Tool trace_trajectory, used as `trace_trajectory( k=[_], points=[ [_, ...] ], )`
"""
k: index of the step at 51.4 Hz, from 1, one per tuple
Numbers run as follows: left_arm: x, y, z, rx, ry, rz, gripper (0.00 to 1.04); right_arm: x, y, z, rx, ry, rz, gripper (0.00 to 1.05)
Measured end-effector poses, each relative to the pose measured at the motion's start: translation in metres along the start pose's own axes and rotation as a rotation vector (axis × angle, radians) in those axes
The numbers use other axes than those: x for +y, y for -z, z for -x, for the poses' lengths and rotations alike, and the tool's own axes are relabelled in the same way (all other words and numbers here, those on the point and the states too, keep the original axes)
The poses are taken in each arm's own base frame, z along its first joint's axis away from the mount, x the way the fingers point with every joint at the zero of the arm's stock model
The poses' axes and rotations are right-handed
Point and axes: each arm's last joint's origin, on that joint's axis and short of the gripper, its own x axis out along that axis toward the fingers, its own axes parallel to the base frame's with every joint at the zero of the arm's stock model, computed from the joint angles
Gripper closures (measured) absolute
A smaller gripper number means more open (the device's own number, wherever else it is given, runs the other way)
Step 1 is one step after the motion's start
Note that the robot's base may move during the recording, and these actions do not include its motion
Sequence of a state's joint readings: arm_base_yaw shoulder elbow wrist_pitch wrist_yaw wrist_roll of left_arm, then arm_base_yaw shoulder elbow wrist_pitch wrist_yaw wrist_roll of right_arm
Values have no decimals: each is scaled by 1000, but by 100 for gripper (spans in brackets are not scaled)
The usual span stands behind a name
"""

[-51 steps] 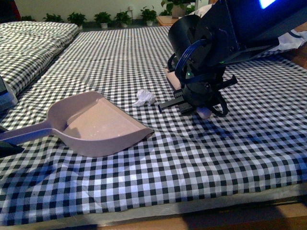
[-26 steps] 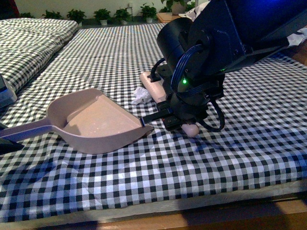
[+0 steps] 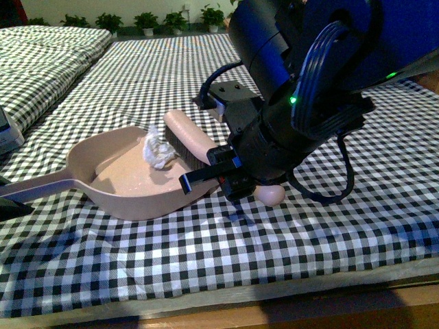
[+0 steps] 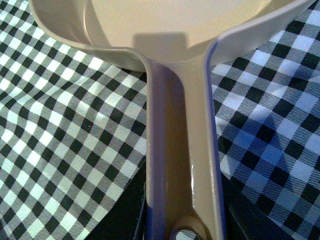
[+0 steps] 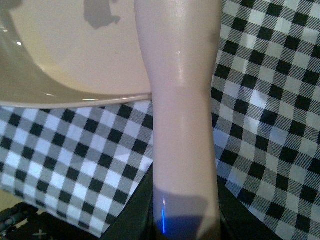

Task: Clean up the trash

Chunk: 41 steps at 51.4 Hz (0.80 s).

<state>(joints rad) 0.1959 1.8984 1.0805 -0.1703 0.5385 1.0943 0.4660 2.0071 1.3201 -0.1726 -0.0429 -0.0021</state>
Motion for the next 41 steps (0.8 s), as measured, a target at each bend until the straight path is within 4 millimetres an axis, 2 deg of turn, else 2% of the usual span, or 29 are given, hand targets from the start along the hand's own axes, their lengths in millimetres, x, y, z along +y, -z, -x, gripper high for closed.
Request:
trace_trajectory(
  k=[6,22,35,41],
  points=[
    [0,0,0,0,0,0,78,4,0,16,-8,-33,22,86],
    [0,0,0,0,0,-1,78,3,-5,37,-44,-53,47,86],
    [0,0,0,0,0,-1,78,-34,-11,50,-103,29,-43,86],
    [0,0,0,0,0,-1,78,-54,-20,71,-185,63,-125,86]
  ],
)
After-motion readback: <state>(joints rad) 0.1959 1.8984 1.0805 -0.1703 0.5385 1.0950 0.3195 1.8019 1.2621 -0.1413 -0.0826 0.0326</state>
